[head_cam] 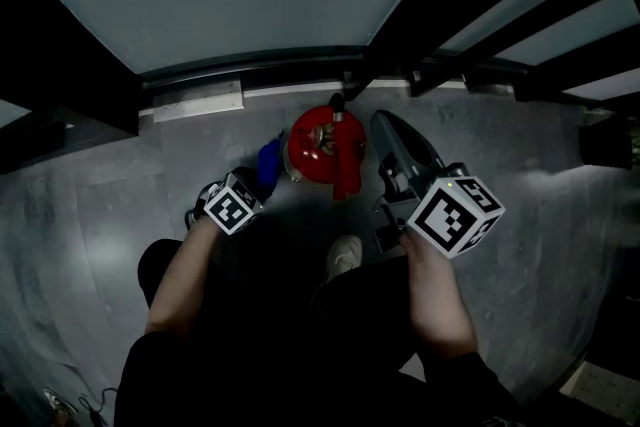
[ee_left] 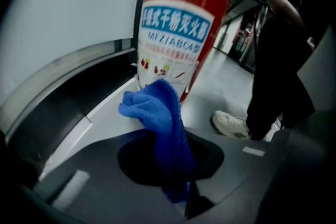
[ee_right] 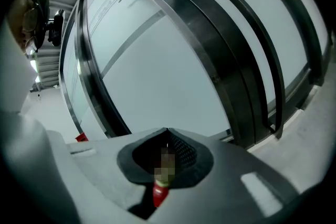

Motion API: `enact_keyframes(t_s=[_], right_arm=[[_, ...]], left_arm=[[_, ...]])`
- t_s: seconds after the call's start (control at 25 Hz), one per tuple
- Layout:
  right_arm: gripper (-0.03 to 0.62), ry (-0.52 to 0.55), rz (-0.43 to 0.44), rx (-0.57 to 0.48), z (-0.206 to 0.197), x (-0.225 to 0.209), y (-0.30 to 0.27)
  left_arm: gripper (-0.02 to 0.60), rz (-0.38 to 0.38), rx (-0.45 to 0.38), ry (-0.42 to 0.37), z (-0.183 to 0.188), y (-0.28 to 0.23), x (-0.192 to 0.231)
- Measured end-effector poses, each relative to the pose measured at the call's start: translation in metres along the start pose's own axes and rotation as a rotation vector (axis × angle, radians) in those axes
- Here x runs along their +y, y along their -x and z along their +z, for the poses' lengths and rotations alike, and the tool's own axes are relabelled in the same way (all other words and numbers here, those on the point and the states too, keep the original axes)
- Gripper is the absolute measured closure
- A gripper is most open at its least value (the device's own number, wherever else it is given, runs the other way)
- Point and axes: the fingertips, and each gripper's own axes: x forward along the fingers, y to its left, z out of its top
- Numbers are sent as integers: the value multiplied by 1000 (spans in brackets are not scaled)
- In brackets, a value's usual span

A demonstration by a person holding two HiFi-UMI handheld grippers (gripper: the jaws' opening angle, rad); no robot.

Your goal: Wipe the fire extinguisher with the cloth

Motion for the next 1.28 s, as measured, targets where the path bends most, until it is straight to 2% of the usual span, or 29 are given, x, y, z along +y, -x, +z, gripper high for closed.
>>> enact_keyframes(t_s=[0.04,0.12,0.2,0.24,0.36,0.44,0.6,0.68,0.96,1.04,1.2,1.28], right_arm=[[591,-3,0,-20,5,2,0],[591,-14,-3,-50,12,3,0],[591,-30,-5,-60,13,3,-2],[591,-36,-6,-60,13,3,-3],[591,-38,-14,-61,13,3,-5],[591,-37,-27,-65,14,0,-3],[591,-43,-50,-64,10,-5,0],[591,-33,-63,-57,9,-6,3],[591,32,-109,-31,7,-16,19],[591,79,-114,-19,6,-16,20],[591,79,-85,4,1,-12,15],[591,69,-71,3,1,-10,13]], left_arm=[[511,-35,21,-73,2,15,-9],[511,-121,56,-276,9,46,-36],[511,-205,68,-475,18,79,-68],[511,-239,67,-545,23,96,-82],[512,-294,45,-676,50,138,-112],[512,-316,15,-716,73,152,-119],[512,-374,-54,-675,111,157,-108],[512,-392,-44,-636,119,149,-96],[512,-349,171,-580,81,99,-65],[512,-336,161,-537,80,91,-59],[512,-338,53,-451,95,82,-54],[512,-338,79,-421,86,72,-50]])
